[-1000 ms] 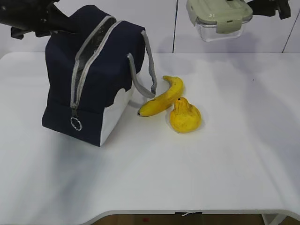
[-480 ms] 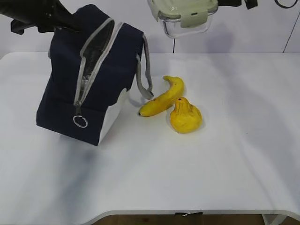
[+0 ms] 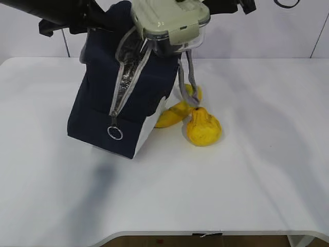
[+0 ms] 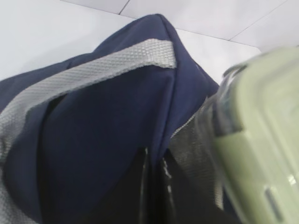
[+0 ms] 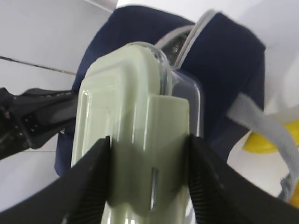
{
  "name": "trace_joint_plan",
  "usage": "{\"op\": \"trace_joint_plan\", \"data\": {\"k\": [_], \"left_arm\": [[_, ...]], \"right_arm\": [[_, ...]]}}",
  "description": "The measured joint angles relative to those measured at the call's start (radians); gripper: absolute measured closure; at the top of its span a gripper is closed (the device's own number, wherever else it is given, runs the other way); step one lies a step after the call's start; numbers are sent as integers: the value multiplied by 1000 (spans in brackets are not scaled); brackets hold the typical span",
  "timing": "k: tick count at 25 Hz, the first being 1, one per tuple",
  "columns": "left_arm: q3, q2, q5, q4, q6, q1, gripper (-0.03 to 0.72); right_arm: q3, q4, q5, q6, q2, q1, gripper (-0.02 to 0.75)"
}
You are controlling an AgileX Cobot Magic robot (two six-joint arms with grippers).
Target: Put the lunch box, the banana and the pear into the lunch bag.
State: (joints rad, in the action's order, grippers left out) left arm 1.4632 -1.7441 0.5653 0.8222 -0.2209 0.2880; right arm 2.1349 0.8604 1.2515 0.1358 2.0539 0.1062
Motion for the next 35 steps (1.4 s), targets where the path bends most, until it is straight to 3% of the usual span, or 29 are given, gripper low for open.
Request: {"op": "trace_joint_plan", "data": {"k": [9, 18, 26, 35], "left_arm": [[0, 0, -4, 29, 28, 0, 688], [0, 0, -19, 79, 30, 0, 688], [0, 0, -30, 80, 30, 0, 688], [0, 0, -36, 81, 30, 0, 688]], "right_arm": [[4, -107, -3, -46, 72, 44, 351], [4, -121, -158, -50, 121, 122, 351], [4, -113, -265, 48, 164, 243, 351], [4, -113, -305, 184, 169, 279, 351]]}}
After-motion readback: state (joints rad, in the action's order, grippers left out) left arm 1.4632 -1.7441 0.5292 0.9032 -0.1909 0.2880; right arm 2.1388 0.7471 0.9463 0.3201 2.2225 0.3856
